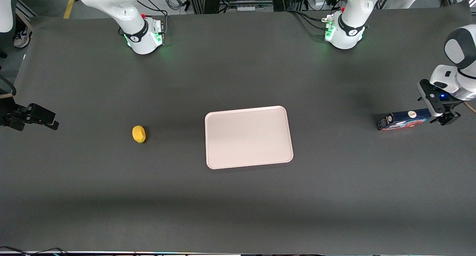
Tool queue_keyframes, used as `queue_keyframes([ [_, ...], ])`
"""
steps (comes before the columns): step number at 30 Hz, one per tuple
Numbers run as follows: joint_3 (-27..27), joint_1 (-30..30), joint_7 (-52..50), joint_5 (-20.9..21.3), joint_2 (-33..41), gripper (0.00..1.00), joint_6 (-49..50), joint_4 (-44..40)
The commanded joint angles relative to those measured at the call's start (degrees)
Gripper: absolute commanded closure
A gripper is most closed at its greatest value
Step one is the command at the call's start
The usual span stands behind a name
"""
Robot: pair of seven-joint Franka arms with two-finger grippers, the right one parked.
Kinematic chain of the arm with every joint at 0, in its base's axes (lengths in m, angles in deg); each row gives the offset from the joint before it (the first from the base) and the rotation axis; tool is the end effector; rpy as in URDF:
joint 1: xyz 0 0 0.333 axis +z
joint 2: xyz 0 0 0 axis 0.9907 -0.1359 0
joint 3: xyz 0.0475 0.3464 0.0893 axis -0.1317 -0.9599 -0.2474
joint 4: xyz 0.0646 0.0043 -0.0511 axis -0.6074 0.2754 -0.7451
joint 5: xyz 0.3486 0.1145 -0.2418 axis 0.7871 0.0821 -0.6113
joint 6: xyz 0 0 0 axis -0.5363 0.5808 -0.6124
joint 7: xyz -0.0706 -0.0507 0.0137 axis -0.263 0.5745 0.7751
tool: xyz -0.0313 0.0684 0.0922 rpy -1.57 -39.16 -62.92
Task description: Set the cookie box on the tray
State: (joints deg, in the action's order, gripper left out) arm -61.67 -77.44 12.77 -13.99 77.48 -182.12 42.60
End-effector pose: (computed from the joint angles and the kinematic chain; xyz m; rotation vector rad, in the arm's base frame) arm 0.5288 0.1566 0.3733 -2.3843 1.9284 0.0460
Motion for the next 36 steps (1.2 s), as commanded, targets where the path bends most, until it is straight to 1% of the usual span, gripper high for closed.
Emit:
queue_keyframes([
  [1, -0.9, -0.1, 3.8, -1.5, 2.5, 0.00, -3.7, 5.2],
  [8, -2.4, 0.1, 7.9, -2.0, 2.1, 0.00, -7.3, 7.7],
  [14, -2.7, 0.1, 8.2, -2.6, 2.1, 0.00, -9.1, 10.0],
  [19, -3.2, 0.1, 10.6, -3.3, 1.8, 0.00, -13.7, 12.2],
  [28, -3.3, 0.5, 10.9, -3.4, -0.4, 0.00, -18.9, 13.9],
  [32, -3.3, 0.6, 12.0, -4.4, -1.5, 0.00, -20.9, 14.3],
  [36, -3.3, 0.6, 12.8, -6.9, -2.5, 0.00, -21.3, 14.0],
])
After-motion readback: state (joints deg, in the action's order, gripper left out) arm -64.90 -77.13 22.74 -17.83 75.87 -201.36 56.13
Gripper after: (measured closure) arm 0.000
